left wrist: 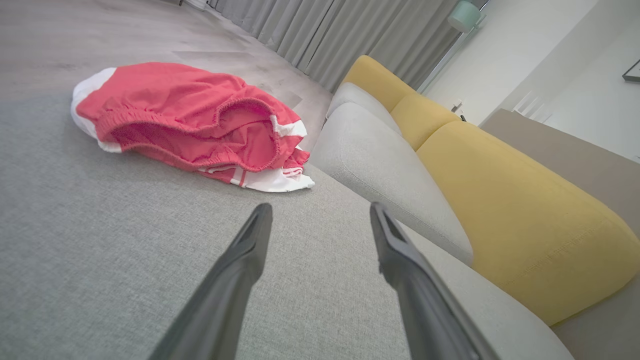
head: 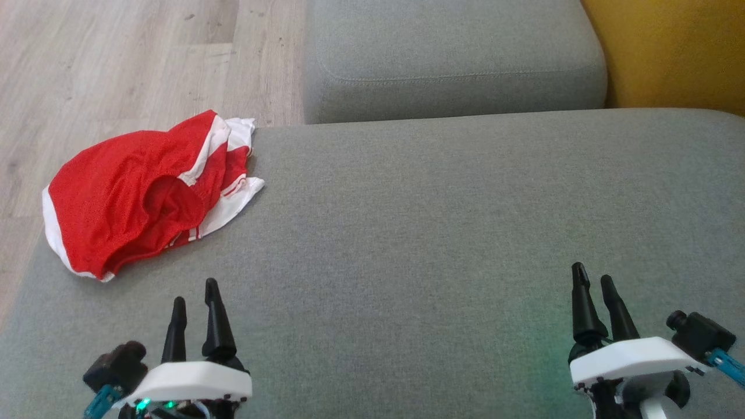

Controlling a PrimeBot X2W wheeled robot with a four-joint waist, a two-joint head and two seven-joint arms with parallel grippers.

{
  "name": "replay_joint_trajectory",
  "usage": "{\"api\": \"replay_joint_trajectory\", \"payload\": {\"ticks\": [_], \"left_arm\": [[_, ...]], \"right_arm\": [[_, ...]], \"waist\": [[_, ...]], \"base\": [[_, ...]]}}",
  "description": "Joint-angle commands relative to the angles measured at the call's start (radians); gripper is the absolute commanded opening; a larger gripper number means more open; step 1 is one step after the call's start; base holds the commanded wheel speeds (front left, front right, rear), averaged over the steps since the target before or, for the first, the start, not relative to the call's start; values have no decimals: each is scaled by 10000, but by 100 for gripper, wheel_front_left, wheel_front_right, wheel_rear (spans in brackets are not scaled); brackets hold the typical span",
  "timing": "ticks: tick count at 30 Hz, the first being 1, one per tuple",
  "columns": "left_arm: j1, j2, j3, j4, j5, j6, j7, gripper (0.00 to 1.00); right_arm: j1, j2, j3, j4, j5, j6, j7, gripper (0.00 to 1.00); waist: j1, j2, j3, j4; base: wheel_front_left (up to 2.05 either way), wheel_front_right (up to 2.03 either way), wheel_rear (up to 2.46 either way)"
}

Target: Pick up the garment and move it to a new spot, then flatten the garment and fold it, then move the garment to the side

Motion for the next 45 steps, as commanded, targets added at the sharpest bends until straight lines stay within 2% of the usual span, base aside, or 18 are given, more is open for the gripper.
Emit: {"api": "replay_joint_trajectory", "payload": {"ticks": [1,19,38,45], "left_arm": [[-214,125,74,-395,290,40,-116,100],[-182,252,-561,-405,2493,580,-728,100],[-137,367,-1116,-94,4685,931,-1338,100],[-134,430,-1243,207,5545,1276,-1576,100]], "right_arm": [[-370,-160,221,-402,-290,96,-131,100],[-325,-244,613,-503,-2478,121,-738,100],[-307,-329,812,-191,-4832,146,-1345,100],[-295,-362,839,39,-5653,155,-1581,100]], "waist": [[0,0,-16,-4],[0,0,-167,-28],[0,0,-333,-10],[0,0,-421,4]], "base": [[0,0,0],[0,0,0],[0,0,0],[0,0,0]]}}
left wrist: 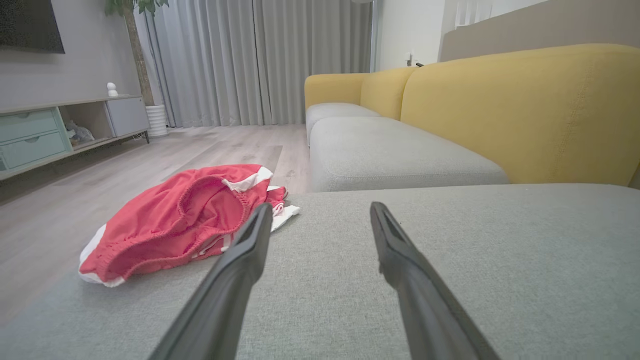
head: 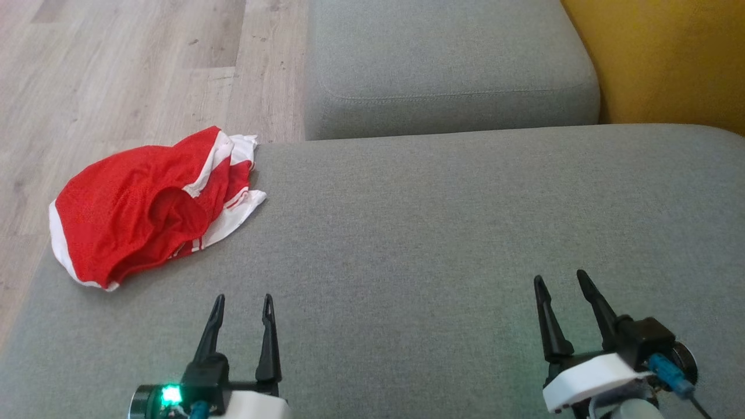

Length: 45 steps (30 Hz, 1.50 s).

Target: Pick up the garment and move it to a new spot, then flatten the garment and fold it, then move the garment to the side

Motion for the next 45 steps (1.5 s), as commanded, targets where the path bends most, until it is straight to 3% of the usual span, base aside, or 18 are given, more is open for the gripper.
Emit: {"api": "replay_joint_trajectory", "payload": {"ticks": [1,7,25,45], "left_arm": [[-315,86,184,-269,327,115,-181,100],[-305,112,94,-148,871,321,-384,100],[-307,113,166,112,733,342,-391,100],[-214,210,675,18,788,297,-391,100]], "right_arm": [[-327,-139,245,-259,-329,70,-194,100],[-364,-167,272,-96,-1038,79,-396,100],[-170,-168,231,-25,-1044,79,-402,100],[-261,-168,433,-138,-832,79,-402,100]], "waist": [[0,0,-15,1],[0,0,-58,4],[0,0,-146,399],[0,0,190,3975]], "base": [[0,0,0],[0,0,0],[0,0,0],[0,0,0]]}}
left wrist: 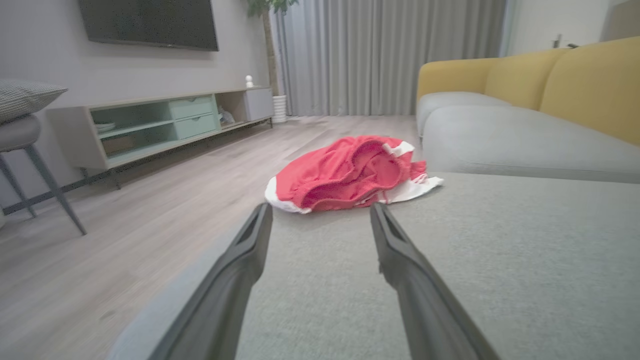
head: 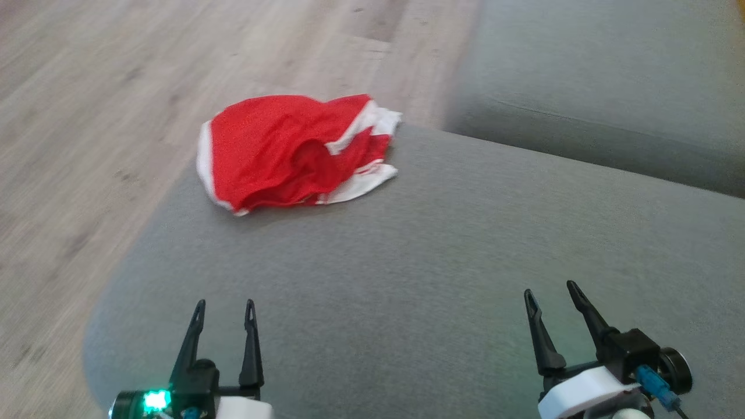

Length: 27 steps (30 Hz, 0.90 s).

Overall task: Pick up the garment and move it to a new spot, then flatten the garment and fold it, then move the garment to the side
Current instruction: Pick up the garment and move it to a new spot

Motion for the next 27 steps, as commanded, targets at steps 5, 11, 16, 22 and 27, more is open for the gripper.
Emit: {"api": "replay_joint_trajectory", "payload": {"ticks": [5,11,16,22,27], "left_arm": [[-267,7,569,-541,-85,134,-97,100],[-565,-3,786,-1203,-91,250,-97,100],[-1385,6,1330,-2575,-48,463,-97,100],[-3599,565,2231,-2924,-89,160,-97,100],[-6086,874,2022,-1255,-122,-744,-97,100]], "right_arm": [[-539,-106,162,-308,-87,77,-109,100],[-687,-106,-2,-333,-271,77,-109,100],[-873,-106,-32,-576,-901,77,-109,100],[-1745,-557,-160,-940,-1643,77,-109,100],[-2487,-1338,-122,-1285,-1898,77,-109,100]], "waist": [[-1,0,283,1027],[-1,0,735,1406],[-1,0,1809,1394],[-1,0,3515,951],[-1,0,4787,666]], "base": [[0,0,0],[0,0,0],[0,0,0],[0,0,0],[0,0,0]]}}
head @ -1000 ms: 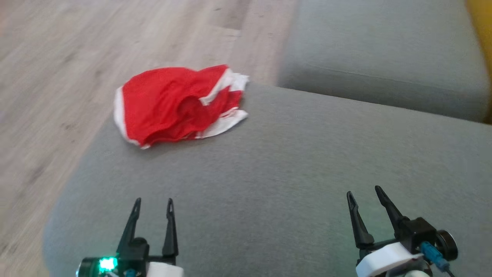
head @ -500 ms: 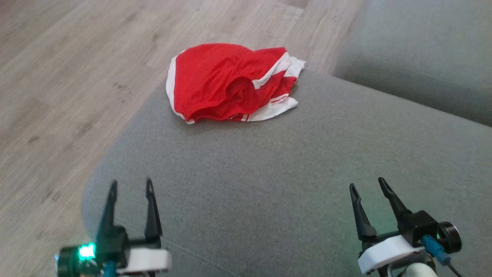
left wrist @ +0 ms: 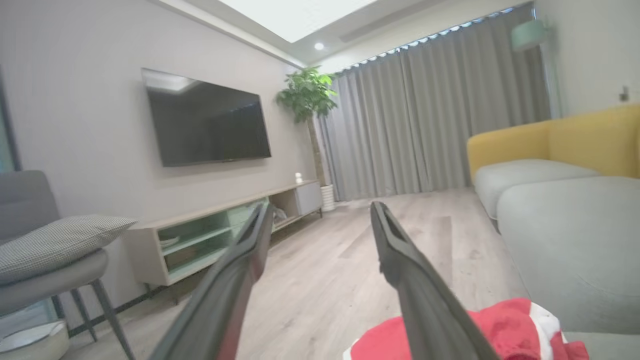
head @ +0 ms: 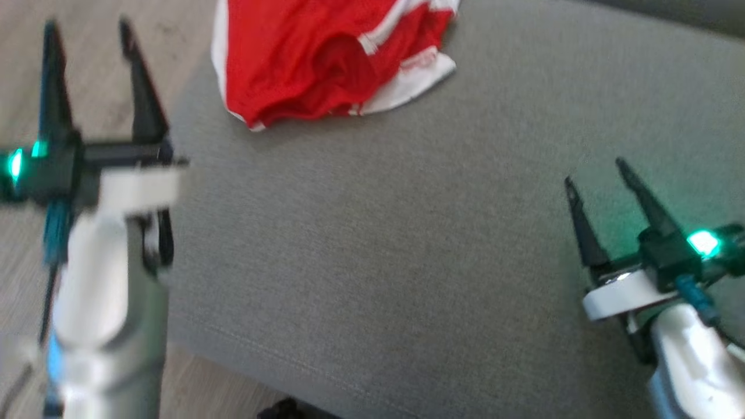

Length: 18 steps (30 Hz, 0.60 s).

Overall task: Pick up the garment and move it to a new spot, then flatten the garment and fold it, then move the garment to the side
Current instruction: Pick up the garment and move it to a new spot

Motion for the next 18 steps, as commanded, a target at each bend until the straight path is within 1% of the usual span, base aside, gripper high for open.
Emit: {"api": "replay_joint_trajectory", "payload": {"ticks": [1,4,8,9,11,13,16,18], "left_arm": [[-1263,456,134,484,85,-310,-38,100],[-2747,511,-106,1910,-41,-1030,-38,100],[-4160,448,-471,3998,-93,-1665,-38,100],[-4160,448,-471,3998,-93,-1665,-38,100],[-4620,405,-813,5145,-138,-1929,-38,100],[-4977,330,-1126,6191,-252,-2071,-38,100],[-5394,291,-1473,7405,-364,-2143,-38,100],[-5585,298,-1591,7841,-408,-2157,-38,100]], "right_arm": [[-391,-356,305,-406,-97,77,-107,100],[-744,-896,435,-614,-144,77,-107,100],[-1016,-1431,299,-996,-170,77,-107,100],[-1016,-1431,299,-996,-170,77,-107,100],[-1075,-1598,218,-1167,-175,77,-107,100],[-1102,-1704,131,-1311,-153,77,-107,100],[-1067,-1908,64,-1534,-125,77,-107,100],[-1032,-2023,-13,-1676,-132,77,-107,100]], "waist": [[-3,0,1306,-449],[-3,0,1902,-634],[-3,0,2493,-835],[-3,0,2493,-835],[-3,0,2699,-924],[-3,0,2881,-993],[-3,0,3106,-1072],[-3,0,3240,-1124]], "base": [[0,0,0],[0,0,0],[0,0,0],[0,0,0],[0,0,0],[0,0,0],[0,0,0],[0,0,0]]}}
